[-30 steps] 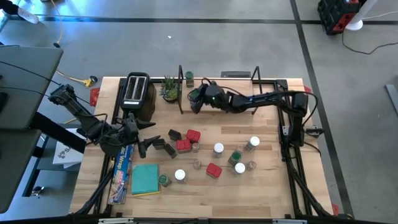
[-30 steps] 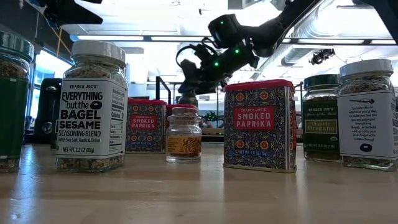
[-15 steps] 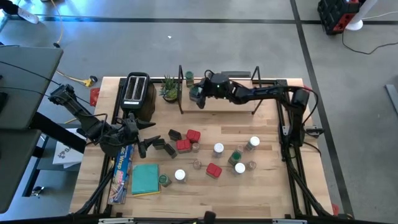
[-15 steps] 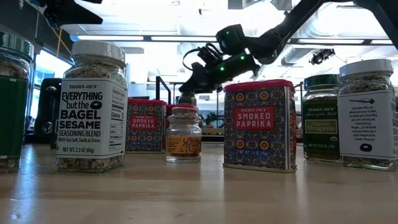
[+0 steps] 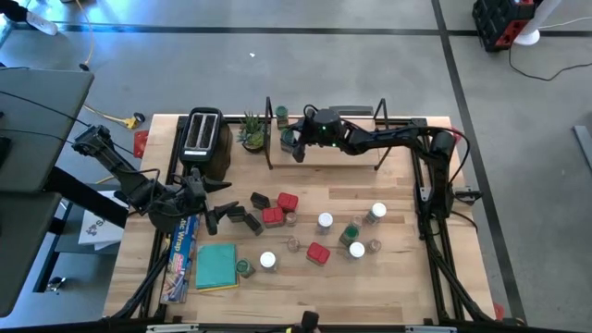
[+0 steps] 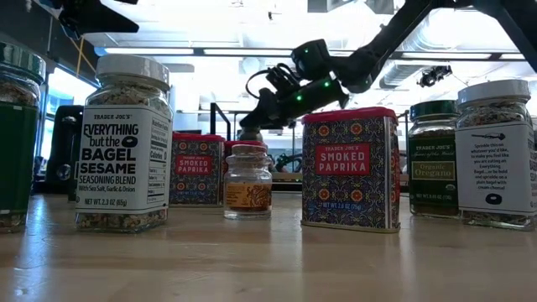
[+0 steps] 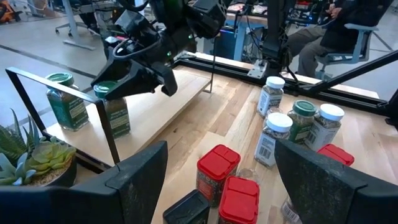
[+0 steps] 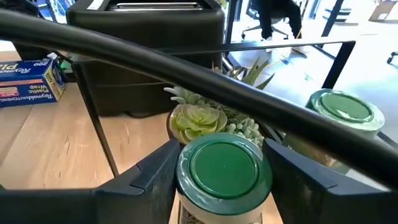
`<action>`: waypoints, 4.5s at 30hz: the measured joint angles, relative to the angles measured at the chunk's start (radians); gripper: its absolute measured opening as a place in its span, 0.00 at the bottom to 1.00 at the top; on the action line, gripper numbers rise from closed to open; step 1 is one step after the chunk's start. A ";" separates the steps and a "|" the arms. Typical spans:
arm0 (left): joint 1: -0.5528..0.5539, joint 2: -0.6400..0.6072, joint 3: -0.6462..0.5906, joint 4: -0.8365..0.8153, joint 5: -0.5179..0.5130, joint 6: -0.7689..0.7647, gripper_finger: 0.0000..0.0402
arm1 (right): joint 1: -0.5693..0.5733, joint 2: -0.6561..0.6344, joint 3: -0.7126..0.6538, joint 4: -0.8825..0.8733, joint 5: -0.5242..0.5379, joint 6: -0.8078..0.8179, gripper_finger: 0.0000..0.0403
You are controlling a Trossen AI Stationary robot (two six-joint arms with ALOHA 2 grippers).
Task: Shelf spices
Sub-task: Put the top right green seasoning bottle on the shelf aligned with the other green seasoning bottle
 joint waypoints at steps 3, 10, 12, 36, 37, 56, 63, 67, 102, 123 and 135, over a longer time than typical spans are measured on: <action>0.000 0.000 0.000 0.000 0.000 0.000 0.72 | 0.000 0.000 -0.001 0.020 0.000 -0.017 0.61; 0.000 0.000 0.000 -0.001 0.002 0.000 0.72 | 0.003 -0.004 -0.001 0.090 0.021 -0.143 0.75; 0.000 0.000 0.000 -0.001 0.003 0.000 0.72 | 0.010 -0.019 -0.001 0.106 0.042 -0.162 0.75; 0.000 0.000 0.000 -0.001 0.003 -0.005 0.72 | 0.121 -0.008 -0.001 -0.214 0.039 0.110 0.20; 0.000 0.000 0.000 0.000 0.002 0.001 0.72 | 0.110 0.000 -0.001 -0.199 0.035 0.122 0.17; 0.000 0.000 0.000 0.000 -0.006 0.009 0.72 | 0.006 0.040 -0.001 -0.150 0.014 0.211 0.13; 0.000 0.000 0.000 0.000 -0.006 0.008 0.72 | 0.023 0.046 -0.001 -0.084 0.023 0.202 0.13; 0.000 0.000 0.000 0.000 -0.006 0.008 0.72 | 0.022 0.046 -0.001 -0.046 0.066 0.229 0.13; 0.000 0.000 0.000 0.009 -0.006 -0.003 0.72 | 0.001 0.020 -0.001 -0.216 0.263 0.402 0.13; 0.000 0.000 0.000 0.008 -0.006 -0.008 0.72 | 0.011 0.023 0.000 -0.167 0.239 0.436 0.13; 0.000 0.000 0.000 0.008 -0.006 -0.007 0.72 | 0.066 0.023 0.000 -0.171 0.287 0.413 0.13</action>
